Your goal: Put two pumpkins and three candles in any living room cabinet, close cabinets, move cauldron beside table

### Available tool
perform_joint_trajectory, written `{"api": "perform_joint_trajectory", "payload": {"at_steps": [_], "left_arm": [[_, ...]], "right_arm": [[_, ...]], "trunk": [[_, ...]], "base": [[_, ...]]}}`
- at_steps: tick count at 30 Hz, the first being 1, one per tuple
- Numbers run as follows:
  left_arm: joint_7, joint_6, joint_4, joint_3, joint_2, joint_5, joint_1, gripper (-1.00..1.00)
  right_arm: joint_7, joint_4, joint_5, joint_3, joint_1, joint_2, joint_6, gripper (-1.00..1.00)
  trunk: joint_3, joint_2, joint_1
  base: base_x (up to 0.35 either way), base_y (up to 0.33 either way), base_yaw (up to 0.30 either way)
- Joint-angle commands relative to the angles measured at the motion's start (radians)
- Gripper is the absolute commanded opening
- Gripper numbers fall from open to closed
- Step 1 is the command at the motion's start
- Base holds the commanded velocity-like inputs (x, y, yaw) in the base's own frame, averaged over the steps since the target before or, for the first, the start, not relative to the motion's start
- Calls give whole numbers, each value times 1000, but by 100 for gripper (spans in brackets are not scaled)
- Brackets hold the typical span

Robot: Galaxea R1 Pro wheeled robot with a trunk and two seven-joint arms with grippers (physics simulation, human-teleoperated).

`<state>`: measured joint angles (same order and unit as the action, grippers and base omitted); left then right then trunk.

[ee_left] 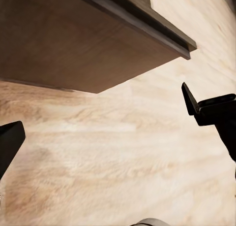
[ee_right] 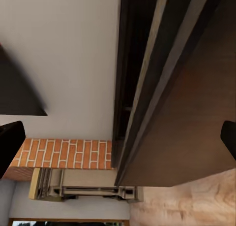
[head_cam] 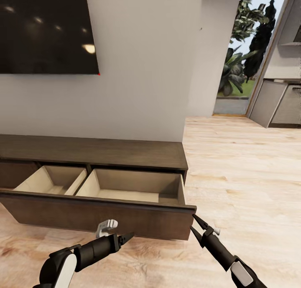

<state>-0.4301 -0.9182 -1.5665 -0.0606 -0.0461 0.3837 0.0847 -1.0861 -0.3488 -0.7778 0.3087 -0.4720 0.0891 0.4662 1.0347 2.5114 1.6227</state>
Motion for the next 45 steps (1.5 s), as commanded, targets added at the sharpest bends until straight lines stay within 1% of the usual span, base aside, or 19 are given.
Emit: {"api": "perform_joint_trajectory", "payload": {"at_steps": [1,2,3,11,15,19,22,23,25,28,29,30,32,33,34,35,38,41,45], "left_arm": [[-1,-6,0,1,-1,-4,1,100],[22,-7,0,19,-1,-5,1,100],[31,-7,0,24,-1,-5,1,100],[53,-5,4,43,-3,-6,2,100],[77,-2,12,84,-3,-5,3,100],[104,3,13,104,-3,-4,3,100],[113,5,14,110,-2,-3,3,100],[115,4,14,111,-2,-2,3,100],[116,2,14,112,-2,-1,3,100],[117,-14,14,113,-2,2,3,100],[116,-37,15,113,-1,3,3,100],[115,-52,15,113,-1,4,3,100],[112,-102,15,113,-1,5,3,100],[111,-109,16,113,-1,5,3,100],[110,-120,16,114,-1,6,3,100],[110,-125,16,114,-1,6,3,100],[108,-129,17,114,-1,6,3,100],[108,-129,17,115,-1,6,3,100],[103,-129,17,115,0,7,3,100]], "right_arm": [[-2,1,-5,1,-1,0,8,100],[-2,1,-5,1,-1,1,8,100],[-2,1,-5,1,-1,1,8,100],[-2,1,-4,0,-1,1,6,100],[0,0,-3,0,-1,0,5,100],[7,-2,11,-3,-1,0,5,100],[10,-15,52,-4,-1,0,5,100],[12,-34,84,-5,-1,0,6,100],[14,-59,124,-4,-1,0,8,100],[17,-108,243,-4,-1,0,20,100],[18,-116,273,-4,-1,0,24,100],[18,-118,286,-5,-1,0,31,100],[18,-125,336,-5,-2,0,98,100],[18,-126,350,-5,-2,0,116,100],[18,-129,384,-5,-2,0,144,100],[18,-131,401,-5,-2,0,155,100],[20,-135,492,-4,-4,0,190,100],[22,-136,525,-3,-4,0,195,100],[23,-138,536,-1,-4,0,194,100]], "trunk": [[-3,0,-1],[-7,0,-1],[-11,0,-2],[-42,-2,-5],[-57,-3,-7],[-73,-4,-9],[-84,-5,-10],[-88,-5,-11],[-96,-6,-11],[-107,-6,-13],[-111,-6,-13],[-115,-7,-14],[-123,-7,-15],[-127,-7,-15],[-131,-8,-15],[-135,-8,-16],[-146,-9,-17],[-158,-9,-19],[-173,-10,-20]], "base": [[0,0,0],[0,0,0],[0,0,0],[0,0,0],[0,0,0],[0,0,0],[0,0,0],[0,0,0],[0,0,0],[0,0,0],[0,0,0],[0,0,0],[0,0,0],[0,0,0],[0,0,0],[0,0,0],[0,0,0],[0,0,0],[0,0,0]]}}
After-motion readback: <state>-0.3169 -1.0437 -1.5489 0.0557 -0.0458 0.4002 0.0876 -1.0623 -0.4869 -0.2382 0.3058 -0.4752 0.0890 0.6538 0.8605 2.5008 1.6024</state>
